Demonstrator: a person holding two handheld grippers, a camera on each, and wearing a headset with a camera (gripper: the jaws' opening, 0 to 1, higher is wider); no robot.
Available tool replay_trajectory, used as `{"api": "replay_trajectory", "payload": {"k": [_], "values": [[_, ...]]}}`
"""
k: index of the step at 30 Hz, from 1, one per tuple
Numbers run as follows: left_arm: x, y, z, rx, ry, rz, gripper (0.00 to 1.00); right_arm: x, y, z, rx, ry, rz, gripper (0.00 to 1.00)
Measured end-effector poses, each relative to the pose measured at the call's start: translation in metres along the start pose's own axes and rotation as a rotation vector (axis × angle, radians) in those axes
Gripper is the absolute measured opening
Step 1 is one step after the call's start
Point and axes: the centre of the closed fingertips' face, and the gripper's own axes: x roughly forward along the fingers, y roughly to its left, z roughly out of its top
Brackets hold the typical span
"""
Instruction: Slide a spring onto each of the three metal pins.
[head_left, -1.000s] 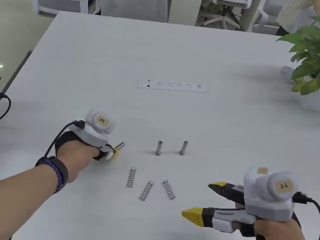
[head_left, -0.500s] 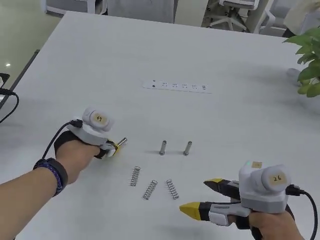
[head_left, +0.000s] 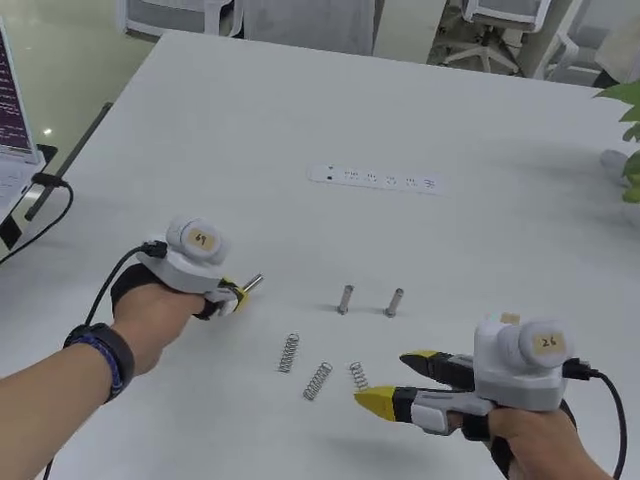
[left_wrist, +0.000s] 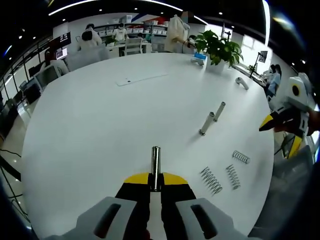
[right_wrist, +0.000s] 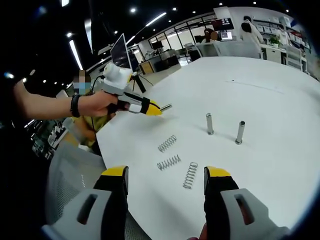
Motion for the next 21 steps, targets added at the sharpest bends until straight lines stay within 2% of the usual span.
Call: {"api": "replay_trajectory", "payload": {"k": [6,14,21], "values": [[-0.008,-0.003,-0.005,-0.004,-0.009,0.003,0.0,0.01,0.006,0.011,0.015,-0.022,0.032,0.57],[-0.016,-0.007,-0.004,0.008,-0.026,0.0,0.0,0.028,0.014,0.02,0.013,-0.023,0.074,0.55],[-0.024,-0.018,-0.004,0.029,-0.041,-0.009,0.0,0.042,0.02,0.03,0.008,-0.025,0.109,0.52]]}}
